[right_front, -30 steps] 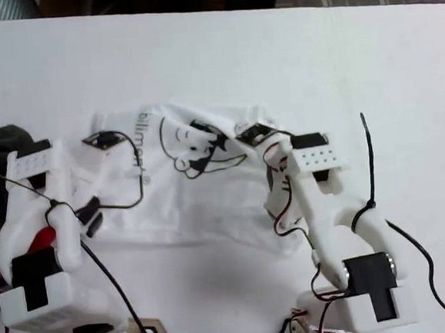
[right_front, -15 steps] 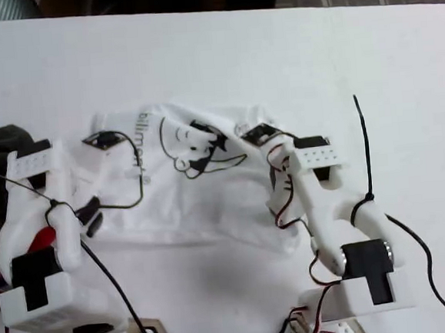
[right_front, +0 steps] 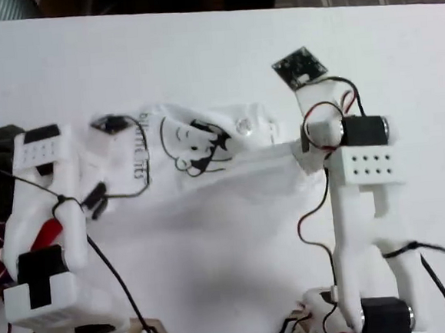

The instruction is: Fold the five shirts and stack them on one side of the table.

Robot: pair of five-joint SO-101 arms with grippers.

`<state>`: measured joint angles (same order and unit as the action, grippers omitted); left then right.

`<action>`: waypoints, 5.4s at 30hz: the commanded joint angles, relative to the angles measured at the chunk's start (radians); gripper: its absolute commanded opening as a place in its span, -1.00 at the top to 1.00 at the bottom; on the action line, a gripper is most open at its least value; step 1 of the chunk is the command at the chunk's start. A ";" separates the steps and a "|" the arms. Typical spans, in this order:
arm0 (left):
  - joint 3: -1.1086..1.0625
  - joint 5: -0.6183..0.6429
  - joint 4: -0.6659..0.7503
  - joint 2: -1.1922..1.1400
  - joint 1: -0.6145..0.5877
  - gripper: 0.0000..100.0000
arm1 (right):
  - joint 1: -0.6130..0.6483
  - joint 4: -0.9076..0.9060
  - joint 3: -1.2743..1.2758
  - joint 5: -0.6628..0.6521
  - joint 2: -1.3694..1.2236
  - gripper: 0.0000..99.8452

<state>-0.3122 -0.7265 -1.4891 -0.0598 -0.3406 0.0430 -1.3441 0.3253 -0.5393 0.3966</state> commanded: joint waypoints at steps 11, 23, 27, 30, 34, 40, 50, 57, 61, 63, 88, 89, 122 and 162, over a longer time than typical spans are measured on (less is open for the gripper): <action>0.590 0.244 -0.276 0.051 0.032 0.95 | -0.028 0.295 -0.106 0.115 0.056 0.96; 0.989 0.273 -0.295 0.052 0.031 0.95 | -0.025 0.335 -0.489 0.170 0.054 0.96; 0.926 0.273 -0.288 0.043 0.032 0.95 | -0.027 0.328 -0.462 0.161 0.054 0.96; 0.753 0.273 -0.242 0.041 0.063 0.95 | -0.027 0.328 -0.379 0.101 0.054 0.96; 0.492 0.272 -0.157 0.043 0.146 0.95 | -0.031 0.331 -0.270 0.058 0.056 0.96; 0.214 0.219 -0.176 0.048 0.262 0.95 | -0.128 0.286 -0.124 0.037 0.096 0.96; -0.019 -0.040 -0.269 0.051 0.196 0.73 | -0.182 0.278 0.152 0.034 0.331 0.96; 0.097 -0.198 -0.295 0.086 0.063 0.50 | -0.163 0.280 0.313 0.034 0.435 0.96; 0.271 -0.201 -0.288 0.138 0.034 0.50 | -0.165 0.280 0.379 0.034 0.455 0.96; 0.291 -0.126 -0.256 0.130 0.074 0.50 | -0.168 0.280 0.399 0.035 0.463 0.96; 0.125 -0.147 -0.180 -0.287 0.311 0.50 | -0.219 0.280 0.480 -0.046 0.593 0.96; 0.105 -0.147 -0.160 -0.278 0.322 0.50 | -0.219 0.280 0.480 -0.046 0.593 0.96; -0.154 -0.061 -0.021 0.044 0.442 0.62 | -0.213 0.302 0.476 -0.049 0.593 0.96; -0.426 0.066 0.276 -0.034 0.571 0.96 | -0.211 0.300 0.480 -0.041 0.593 0.96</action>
<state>-0.7710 -0.6697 -1.2252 -0.0706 0.2179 -0.1672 -1.0648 0.8117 -0.5792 0.9628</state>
